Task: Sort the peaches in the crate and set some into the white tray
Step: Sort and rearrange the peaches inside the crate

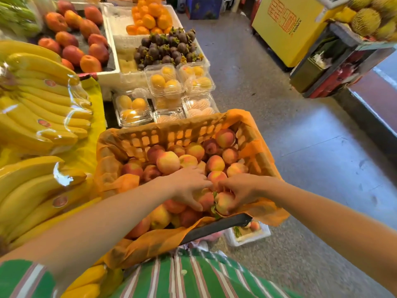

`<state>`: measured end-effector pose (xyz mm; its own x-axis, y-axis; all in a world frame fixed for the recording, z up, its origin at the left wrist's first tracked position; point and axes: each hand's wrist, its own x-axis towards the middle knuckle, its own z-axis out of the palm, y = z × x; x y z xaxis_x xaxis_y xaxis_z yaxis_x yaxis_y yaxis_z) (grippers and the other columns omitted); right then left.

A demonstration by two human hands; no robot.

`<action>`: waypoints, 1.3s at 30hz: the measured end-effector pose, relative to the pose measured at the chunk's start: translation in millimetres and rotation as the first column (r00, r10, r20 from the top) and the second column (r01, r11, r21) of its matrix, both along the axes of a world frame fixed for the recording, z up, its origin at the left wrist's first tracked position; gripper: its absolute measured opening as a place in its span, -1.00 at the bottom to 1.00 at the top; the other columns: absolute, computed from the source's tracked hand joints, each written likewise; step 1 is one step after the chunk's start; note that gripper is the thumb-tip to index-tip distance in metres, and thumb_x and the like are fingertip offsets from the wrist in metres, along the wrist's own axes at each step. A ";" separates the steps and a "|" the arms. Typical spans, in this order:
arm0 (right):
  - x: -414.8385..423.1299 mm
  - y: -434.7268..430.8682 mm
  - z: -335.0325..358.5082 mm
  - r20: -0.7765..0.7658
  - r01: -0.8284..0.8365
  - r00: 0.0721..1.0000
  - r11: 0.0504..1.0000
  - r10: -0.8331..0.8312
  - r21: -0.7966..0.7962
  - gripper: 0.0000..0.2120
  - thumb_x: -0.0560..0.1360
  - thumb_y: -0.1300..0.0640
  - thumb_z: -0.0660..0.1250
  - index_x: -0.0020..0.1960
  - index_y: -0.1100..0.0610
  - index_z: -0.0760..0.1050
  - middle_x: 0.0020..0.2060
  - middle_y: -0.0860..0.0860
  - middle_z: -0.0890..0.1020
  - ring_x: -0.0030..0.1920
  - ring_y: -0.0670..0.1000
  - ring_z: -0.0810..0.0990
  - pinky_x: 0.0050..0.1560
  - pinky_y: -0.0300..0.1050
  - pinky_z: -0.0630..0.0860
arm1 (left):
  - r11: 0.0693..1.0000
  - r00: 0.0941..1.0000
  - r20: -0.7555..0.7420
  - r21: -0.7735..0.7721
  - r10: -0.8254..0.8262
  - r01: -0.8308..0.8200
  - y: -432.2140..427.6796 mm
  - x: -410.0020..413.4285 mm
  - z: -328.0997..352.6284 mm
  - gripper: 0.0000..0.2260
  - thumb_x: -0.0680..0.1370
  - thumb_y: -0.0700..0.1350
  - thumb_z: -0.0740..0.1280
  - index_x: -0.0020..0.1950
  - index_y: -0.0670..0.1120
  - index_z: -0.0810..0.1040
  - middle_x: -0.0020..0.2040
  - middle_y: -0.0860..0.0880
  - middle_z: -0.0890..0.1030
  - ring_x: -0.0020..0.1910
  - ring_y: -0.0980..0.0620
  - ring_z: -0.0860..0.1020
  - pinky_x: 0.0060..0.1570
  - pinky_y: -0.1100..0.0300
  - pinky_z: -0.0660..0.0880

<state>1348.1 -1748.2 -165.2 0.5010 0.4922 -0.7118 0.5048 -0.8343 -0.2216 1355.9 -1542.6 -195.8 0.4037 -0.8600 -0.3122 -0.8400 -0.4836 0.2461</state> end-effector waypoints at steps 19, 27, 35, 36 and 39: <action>64.3 13.6 -22.4 0.107 0.275 0.940 0.904 -0.325 0.328 -0.44 0.42 -0.11 0.44 0.33 0.03 0.36 0.16 0.03 0.55 0.15 0.03 0.54 0.13 -0.05 0.51 | 0.686 0.778 -0.305 -0.367 0.549 -0.628 86.6 21.5 38.0 -0.54 0.35 0.19 0.38 0.19 0.05 0.54 0.02 0.11 0.55 -0.02 0.08 0.50 -0.04 0.13 0.47; 49.5 76.6 33.6 -0.033 0.240 0.947 0.637 -0.319 0.732 -0.30 0.37 -0.04 0.51 0.42 0.00 0.29 0.30 -0.05 0.46 0.22 -0.11 0.50 0.17 -0.24 0.48 | 0.364 0.470 -0.638 -0.301 0.610 -0.881 98.8 20.1 39.5 -0.50 0.42 0.16 0.46 0.28 0.04 0.42 0.12 0.02 0.51 0.11 0.04 0.51 -0.02 0.24 0.46; 47.6 133.6 28.0 0.077 0.139 0.943 0.595 -0.323 0.792 -0.42 0.37 -0.09 0.51 0.29 0.04 0.38 0.14 -0.08 0.53 0.07 -0.10 0.55 -0.01 -0.18 0.55 | 0.276 0.464 -0.437 -0.427 0.771 -0.861 129.2 7.1 49.5 -0.54 0.47 0.32 0.21 0.12 -0.01 0.56 0.03 0.03 0.61 0.04 0.07 0.54 0.04 0.12 0.49; 47.5 138.7 23.2 0.078 0.153 0.939 0.610 -0.335 0.777 -0.40 0.37 -0.09 0.51 0.29 0.05 0.36 0.14 -0.08 0.53 0.06 -0.08 0.56 -0.02 -0.20 0.54 | 0.348 0.503 -0.242 -0.479 0.830 -0.806 139.3 5.9 47.1 -0.51 0.46 0.31 0.13 0.08 -0.02 0.59 0.03 0.01 0.61 0.07 0.03 0.52 0.08 0.08 0.45; 47.7 157.8 4.5 0.155 0.147 0.922 0.692 -0.354 0.707 -0.34 0.35 -0.11 0.51 0.31 0.09 0.31 0.17 0.00 0.54 0.10 -0.01 0.56 0.03 -0.16 0.54 | 0.532 0.512 0.165 -0.397 0.843 -0.748 173.8 -2.4 31.6 -0.59 0.51 0.14 0.24 0.27 -0.05 0.52 0.34 -0.06 0.48 0.38 -0.10 0.35 0.34 -0.02 0.26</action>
